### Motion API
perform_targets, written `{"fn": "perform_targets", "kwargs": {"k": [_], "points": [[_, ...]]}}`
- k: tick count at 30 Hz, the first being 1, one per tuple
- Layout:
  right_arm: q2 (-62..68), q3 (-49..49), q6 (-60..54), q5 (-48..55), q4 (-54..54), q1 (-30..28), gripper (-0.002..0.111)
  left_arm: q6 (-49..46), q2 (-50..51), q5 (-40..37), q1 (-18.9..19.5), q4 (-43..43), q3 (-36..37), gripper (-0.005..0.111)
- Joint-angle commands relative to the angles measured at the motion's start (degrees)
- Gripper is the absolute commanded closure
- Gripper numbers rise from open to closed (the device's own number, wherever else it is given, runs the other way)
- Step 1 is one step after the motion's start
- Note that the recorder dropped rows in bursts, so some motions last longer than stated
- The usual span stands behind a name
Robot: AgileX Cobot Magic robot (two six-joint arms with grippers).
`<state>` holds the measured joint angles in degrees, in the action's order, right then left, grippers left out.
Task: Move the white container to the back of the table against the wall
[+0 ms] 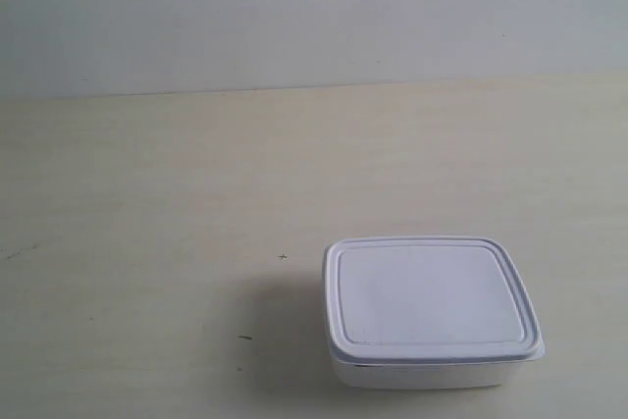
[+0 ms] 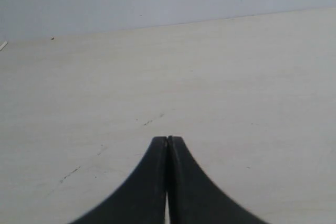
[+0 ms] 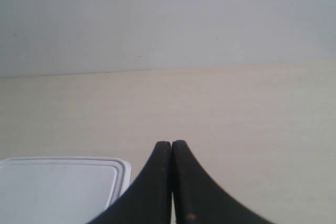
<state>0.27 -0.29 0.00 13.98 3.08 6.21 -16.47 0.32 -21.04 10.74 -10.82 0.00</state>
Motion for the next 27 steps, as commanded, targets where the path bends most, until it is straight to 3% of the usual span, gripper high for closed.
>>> {"fn": "perform_targets", "kwargs": {"k": [1, 10, 27], "points": [[-0.27, 0.29, 0.0, -0.78, 0.04, -0.19, 0.108, 0.34, -0.32, 0.2, 0.18, -0.07, 0.0, 0.107], [-0.27, 0.29, 5.11, -0.78, 7.68, -0.19, 0.108, 0.34, -0.32, 0.2, 0.18, -0.07, 0.0, 0.107], [-0.27, 0.29, 11.78, -14.32, 40.61, -0.19, 0.108, 0.34, -0.32, 0.2, 0.18, -0.07, 0.0, 0.107]]}}
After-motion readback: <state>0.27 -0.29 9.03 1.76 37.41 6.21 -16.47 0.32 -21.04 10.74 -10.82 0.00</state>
